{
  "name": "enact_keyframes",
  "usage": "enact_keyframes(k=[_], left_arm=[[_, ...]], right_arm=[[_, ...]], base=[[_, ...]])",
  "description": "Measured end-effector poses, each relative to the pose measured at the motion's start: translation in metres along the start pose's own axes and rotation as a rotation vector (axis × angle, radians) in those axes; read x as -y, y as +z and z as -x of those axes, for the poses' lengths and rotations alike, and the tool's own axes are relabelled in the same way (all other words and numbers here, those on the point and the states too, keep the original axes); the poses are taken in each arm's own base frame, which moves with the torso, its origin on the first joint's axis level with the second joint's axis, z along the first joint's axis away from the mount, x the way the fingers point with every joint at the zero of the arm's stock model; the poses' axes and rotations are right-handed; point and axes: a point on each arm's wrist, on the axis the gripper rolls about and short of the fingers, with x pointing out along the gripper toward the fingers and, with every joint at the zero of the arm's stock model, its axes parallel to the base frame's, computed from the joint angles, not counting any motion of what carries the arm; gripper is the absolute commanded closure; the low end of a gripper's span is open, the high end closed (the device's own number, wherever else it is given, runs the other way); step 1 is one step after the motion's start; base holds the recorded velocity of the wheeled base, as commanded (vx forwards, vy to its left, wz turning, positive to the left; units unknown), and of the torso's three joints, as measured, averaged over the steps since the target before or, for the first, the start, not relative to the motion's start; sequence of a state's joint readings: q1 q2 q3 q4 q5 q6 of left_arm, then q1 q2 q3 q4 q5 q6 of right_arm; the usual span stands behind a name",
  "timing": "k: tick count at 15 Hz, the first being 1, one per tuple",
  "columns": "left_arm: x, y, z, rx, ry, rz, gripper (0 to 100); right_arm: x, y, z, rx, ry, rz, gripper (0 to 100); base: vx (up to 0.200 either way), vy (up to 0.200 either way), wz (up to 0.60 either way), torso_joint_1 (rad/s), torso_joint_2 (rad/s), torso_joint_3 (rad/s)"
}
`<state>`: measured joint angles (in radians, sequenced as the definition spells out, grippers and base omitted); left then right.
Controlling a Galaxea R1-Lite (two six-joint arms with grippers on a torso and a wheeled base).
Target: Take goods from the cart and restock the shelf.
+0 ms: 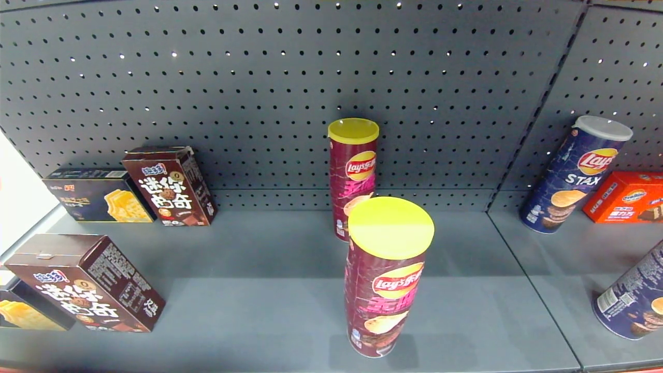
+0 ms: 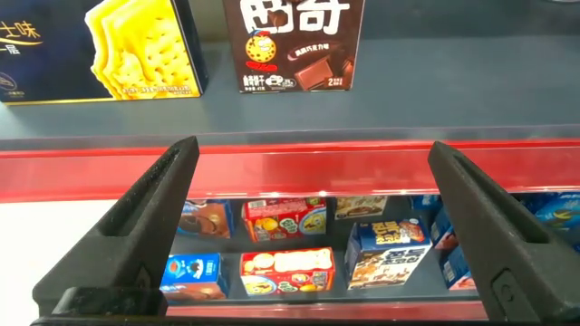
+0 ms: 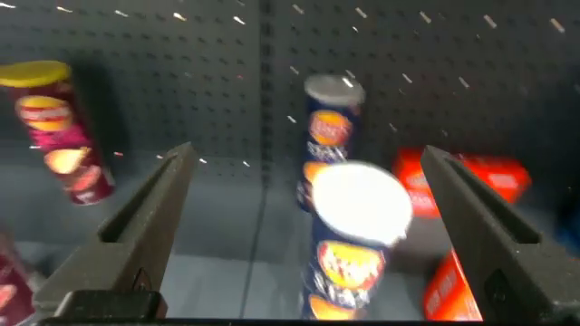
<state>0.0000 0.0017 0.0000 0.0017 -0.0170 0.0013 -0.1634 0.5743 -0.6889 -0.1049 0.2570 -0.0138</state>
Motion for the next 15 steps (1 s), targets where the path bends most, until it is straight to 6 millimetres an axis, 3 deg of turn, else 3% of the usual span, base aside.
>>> enact_keyframes(k=[7,15], left_arm=[[0.0,0.0,0.0,0.0,0.0,0.0,0],[0.0,0.0,0.0,0.0,0.0,0.0,0]], right_arm=[[0.0,0.002,-0.021,-0.038,0.217,-0.03,0],[-0.008,0.007,-0.072,-0.05,0.401,-0.07,0]], base=[[0.0,0.0,0.0,0.0,0.0,0.0],[0.0,0.0,0.0,0.0,0.0,0.0]])
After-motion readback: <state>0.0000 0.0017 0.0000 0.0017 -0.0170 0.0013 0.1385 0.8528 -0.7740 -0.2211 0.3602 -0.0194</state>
